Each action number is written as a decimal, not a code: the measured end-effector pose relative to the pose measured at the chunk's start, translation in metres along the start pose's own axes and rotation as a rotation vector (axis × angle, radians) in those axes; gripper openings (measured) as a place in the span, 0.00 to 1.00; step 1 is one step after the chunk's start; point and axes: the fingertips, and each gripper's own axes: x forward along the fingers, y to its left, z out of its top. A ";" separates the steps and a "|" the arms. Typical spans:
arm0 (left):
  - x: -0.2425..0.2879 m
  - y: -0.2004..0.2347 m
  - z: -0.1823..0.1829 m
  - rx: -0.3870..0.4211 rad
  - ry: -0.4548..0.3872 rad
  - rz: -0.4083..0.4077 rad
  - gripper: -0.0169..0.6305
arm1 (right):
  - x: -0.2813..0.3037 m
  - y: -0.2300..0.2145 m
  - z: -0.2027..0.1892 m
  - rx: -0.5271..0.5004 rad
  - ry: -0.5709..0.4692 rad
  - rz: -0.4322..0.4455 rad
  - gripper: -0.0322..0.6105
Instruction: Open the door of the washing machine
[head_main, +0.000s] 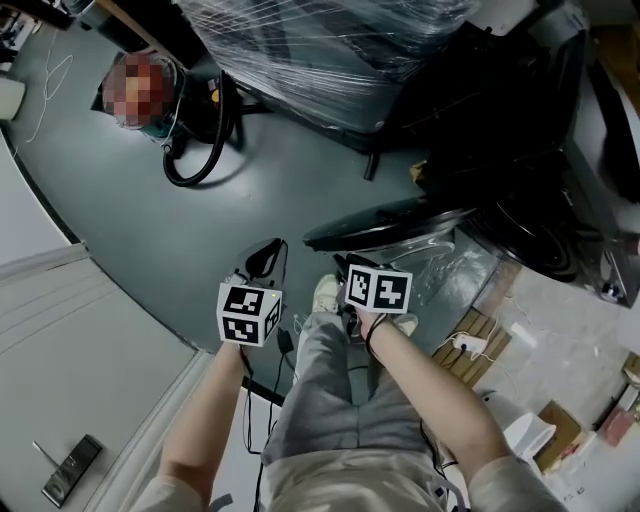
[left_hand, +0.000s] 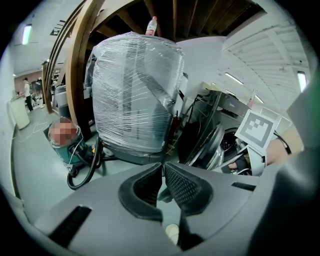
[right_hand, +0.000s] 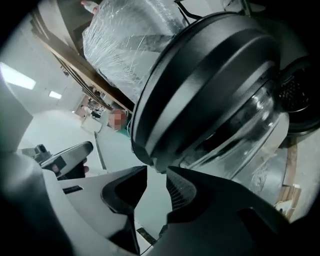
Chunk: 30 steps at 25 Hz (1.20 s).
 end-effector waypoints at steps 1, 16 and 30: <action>0.000 0.003 0.002 -0.004 0.000 0.004 0.08 | 0.001 -0.007 0.007 -0.006 -0.008 -0.006 0.28; -0.010 -0.012 0.067 0.074 -0.074 -0.001 0.08 | -0.083 -0.005 0.097 -0.179 -0.239 0.056 0.26; -0.050 -0.113 0.182 0.270 -0.200 -0.092 0.08 | -0.249 0.015 0.138 -0.283 -0.452 0.081 0.26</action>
